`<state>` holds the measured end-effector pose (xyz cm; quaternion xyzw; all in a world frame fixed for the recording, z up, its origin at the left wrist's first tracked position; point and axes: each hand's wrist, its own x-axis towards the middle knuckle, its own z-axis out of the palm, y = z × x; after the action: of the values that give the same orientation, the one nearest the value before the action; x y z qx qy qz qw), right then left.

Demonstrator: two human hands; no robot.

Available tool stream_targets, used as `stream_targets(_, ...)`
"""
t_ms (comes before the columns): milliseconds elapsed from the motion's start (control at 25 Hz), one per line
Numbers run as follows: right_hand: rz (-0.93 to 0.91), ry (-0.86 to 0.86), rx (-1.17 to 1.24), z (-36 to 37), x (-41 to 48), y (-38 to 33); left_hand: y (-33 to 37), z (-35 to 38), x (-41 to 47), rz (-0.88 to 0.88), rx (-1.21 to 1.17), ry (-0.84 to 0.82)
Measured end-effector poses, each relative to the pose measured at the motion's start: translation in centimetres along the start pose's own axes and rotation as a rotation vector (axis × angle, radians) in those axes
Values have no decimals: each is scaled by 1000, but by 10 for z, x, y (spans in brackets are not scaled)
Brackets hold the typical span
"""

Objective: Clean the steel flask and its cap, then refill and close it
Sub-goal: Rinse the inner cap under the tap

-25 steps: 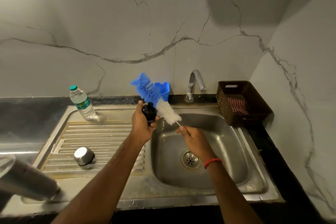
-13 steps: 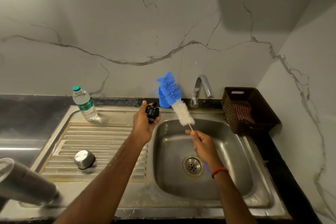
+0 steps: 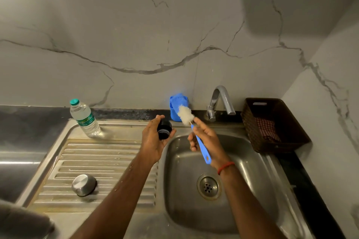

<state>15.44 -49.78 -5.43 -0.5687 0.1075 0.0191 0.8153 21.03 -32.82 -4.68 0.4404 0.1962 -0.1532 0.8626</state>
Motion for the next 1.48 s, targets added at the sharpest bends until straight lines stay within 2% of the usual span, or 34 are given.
stream_targets(280, -213, -70, -23, 30, 74, -59, 1, 4, 20, -86, 12, 97)
stream_targets(400, -253, -82, -335, 39, 111, -82, 1, 10, 19, -126, -17, 81)
stream_targets(520, -195, -56, -551, 38, 147, -91, 1, 13, 21, -151, -1, 70)
stream_targets(640, -133, -52, -544, 32, 159, -89, 1, 10, 22, -165, 49, 64)
stream_targets(760, -245, 33, -405, 16, 152, -68, 0, 6, 22, -194, 50, 42)
stream_targets(1000, -405, 81, -309, -1, 130, -43, -10, 4, 20, -198, 31, -14)
stream_targets(1160, -408, 85, -361, -5, 112, -30, -12, 4, 21, -223, 19, -26)
stream_targets(1320, -385, 166, -479, -6, 82, -14, -13, 5, 21, -206, 53, -17)
stream_targets(1400, -348, 122, -509, -13, 61, -4, -15, 6, 19, -183, 149, -36)
stream_targets(1480, -260, -56, -641, -22, 39, 6, -18, 10, 14, -171, 285, -112)
